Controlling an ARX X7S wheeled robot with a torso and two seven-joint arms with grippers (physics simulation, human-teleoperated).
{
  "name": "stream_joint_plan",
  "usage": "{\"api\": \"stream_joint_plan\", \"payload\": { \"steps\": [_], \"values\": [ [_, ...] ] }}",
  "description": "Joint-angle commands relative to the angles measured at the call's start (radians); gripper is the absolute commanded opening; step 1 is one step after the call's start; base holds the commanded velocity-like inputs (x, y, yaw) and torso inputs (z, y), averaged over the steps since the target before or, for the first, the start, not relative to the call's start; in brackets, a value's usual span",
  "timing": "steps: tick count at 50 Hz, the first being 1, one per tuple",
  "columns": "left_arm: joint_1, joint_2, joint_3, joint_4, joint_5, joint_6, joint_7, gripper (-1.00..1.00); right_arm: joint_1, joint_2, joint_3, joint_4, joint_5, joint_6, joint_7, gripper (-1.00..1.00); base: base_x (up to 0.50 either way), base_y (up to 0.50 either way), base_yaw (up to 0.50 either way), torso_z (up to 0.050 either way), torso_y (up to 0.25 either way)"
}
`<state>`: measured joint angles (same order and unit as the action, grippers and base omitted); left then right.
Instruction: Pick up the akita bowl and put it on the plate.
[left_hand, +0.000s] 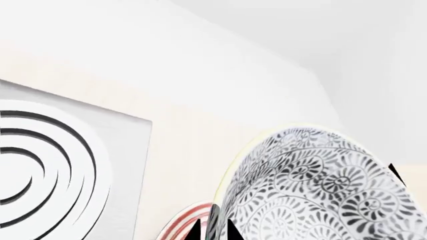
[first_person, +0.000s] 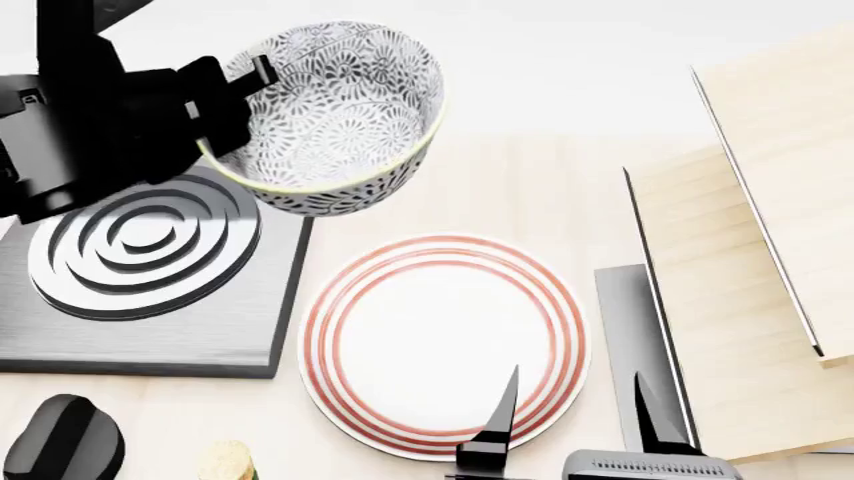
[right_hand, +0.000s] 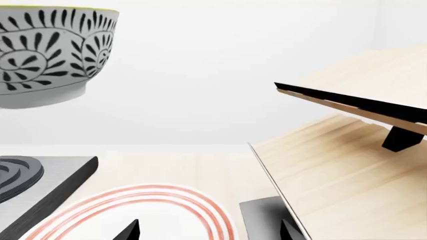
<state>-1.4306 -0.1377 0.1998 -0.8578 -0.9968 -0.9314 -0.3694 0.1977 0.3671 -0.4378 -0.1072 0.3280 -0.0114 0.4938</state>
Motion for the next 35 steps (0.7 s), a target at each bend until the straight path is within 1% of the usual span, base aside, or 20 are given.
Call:
{"api": "stream_joint_plan", "payload": {
  "steps": [1, 6, 7, 8, 9, 10, 11, 12, 17, 19, 20, 21, 23, 27, 29, 31, 32, 33, 35],
  "values": [
    [-0.020, 0.030, 0.067, -0.006, 0.044, 0.017, 0.032, -1.00, -0.002, 0.001, -0.001, 0.000, 0.003, -0.001, 0.001, 1.00, 0.00, 0.00, 0.00, 0.000, 0.000],
    [-0.022, 0.043, 0.099, -0.008, 0.067, 0.027, 0.039, -1.00, -0.003, 0.001, -0.003, -0.001, 0.001, 0.001, 0.004, 1.00, 0.00, 0.00, 0.00, 0.000, -0.017],
    [-0.029, 0.045, 0.111, -0.020, 0.067, 0.015, 0.063, -1.00, -0.002, 0.002, -0.003, -0.002, 0.002, 0.001, 0.004, 1.00, 0.00, 0.00, 0.00, 0.000, -0.084],
    [-0.024, 0.047, 0.110, -0.014, 0.072, 0.028, 0.046, -1.00, -0.003, 0.002, -0.002, -0.003, 0.004, 0.001, 0.004, 1.00, 0.00, 0.00, 0.00, 0.000, -0.082],
    [-0.037, 0.052, 0.107, -0.052, 0.063, 0.020, 0.074, -1.00, -0.001, 0.002, -0.003, -0.003, 0.002, 0.003, 0.005, 1.00, 0.00, 0.00, 0.00, 0.000, -0.049],
    [-0.035, 0.054, 0.111, -0.048, 0.074, 0.039, 0.066, -1.00, -0.001, 0.002, -0.004, -0.003, 0.002, 0.003, 0.005, 1.00, 0.00, 0.00, 0.00, 0.000, -0.039],
    [-0.034, 0.055, 0.107, -0.051, 0.057, 0.026, 0.101, -1.00, -0.001, 0.001, -0.005, 0.000, 0.001, 0.001, 0.004, 1.00, 0.00, 0.00, 0.00, 0.000, 0.000],
    [-0.035, 0.057, 0.103, -0.058, 0.061, 0.031, 0.076, -1.00, 0.000, 0.001, -0.005, 0.001, 0.002, 0.001, 0.004, 1.00, 0.00, 0.00, 0.00, 0.000, 0.000],
    [-0.030, 0.062, 0.121, -0.050, 0.069, 0.047, 0.100, -1.00, 0.000, 0.002, -0.007, -0.001, 0.001, 0.002, 0.005, 1.00, 0.00, 0.00, 0.00, 0.000, 0.000],
    [-0.021, 0.065, 0.137, -0.025, 0.081, 0.055, 0.094, -1.00, 0.000, 0.002, -0.008, -0.002, 0.000, 0.003, 0.005, 1.00, 0.00, 0.00, 0.00, 0.000, 0.000],
    [-0.015, 0.063, 0.157, -0.002, 0.089, 0.051, 0.112, -1.00, 0.000, 0.002, -0.008, -0.002, 0.001, 0.003, 0.005, 1.00, 0.00, 0.00, 0.00, 0.000, 0.000],
    [-0.006, 0.064, 0.163, 0.016, 0.101, 0.061, 0.082, -1.00, 0.000, 0.003, -0.008, -0.003, 0.001, 0.003, 0.006, 1.00, 0.00, 0.00, 0.00, 0.000, 0.000],
    [-0.004, 0.067, 0.169, 0.013, 0.101, 0.062, 0.091, -1.00, 0.000, 0.003, -0.008, -0.002, 0.001, 0.002, 0.006, 1.00, 0.00, 0.00, 0.00, 0.000, 0.000],
    [-0.016, 0.076, 0.170, -0.041, 0.094, 0.065, 0.128, -1.00, 0.000, 0.001, -0.010, 0.003, 0.001, 0.001, 0.005, 1.00, 0.00, 0.00, 0.00, 0.000, 0.000],
    [-0.006, 0.074, 0.171, -0.019, 0.084, 0.059, 0.141, -1.00, 0.002, -0.001, -0.012, 0.009, 0.000, 0.000, 0.003, 1.00, 0.00, 0.00, 0.00, 0.000, 0.000],
    [-0.005, 0.076, 0.143, -0.033, 0.059, 0.067, 0.147, -1.00, 0.002, -0.002, -0.014, 0.010, 0.000, -0.001, 0.003, 1.00, 0.00, 0.00, 0.00, 0.000, 0.000],
    [-0.007, 0.075, 0.155, -0.032, 0.066, 0.066, 0.154, -1.00, 0.002, -0.002, -0.014, 0.010, 0.000, 0.000, 0.003, 1.00, 0.00, 0.00, 0.00, 0.000, 0.000],
    [0.004, 0.076, 0.151, -0.017, 0.072, 0.079, 0.120, -1.00, 0.002, -0.001, -0.015, 0.010, 0.000, 0.000, 0.003, 1.00, 0.00, 0.00, 0.00, 0.000, 0.000],
    [0.004, 0.077, 0.150, -0.024, 0.067, 0.081, 0.128, -1.00, 0.002, -0.001, -0.013, 0.010, 0.002, 0.000, 0.003, 1.00, 0.00, 0.00, 0.00, 0.000, 0.000]
  ]
}}
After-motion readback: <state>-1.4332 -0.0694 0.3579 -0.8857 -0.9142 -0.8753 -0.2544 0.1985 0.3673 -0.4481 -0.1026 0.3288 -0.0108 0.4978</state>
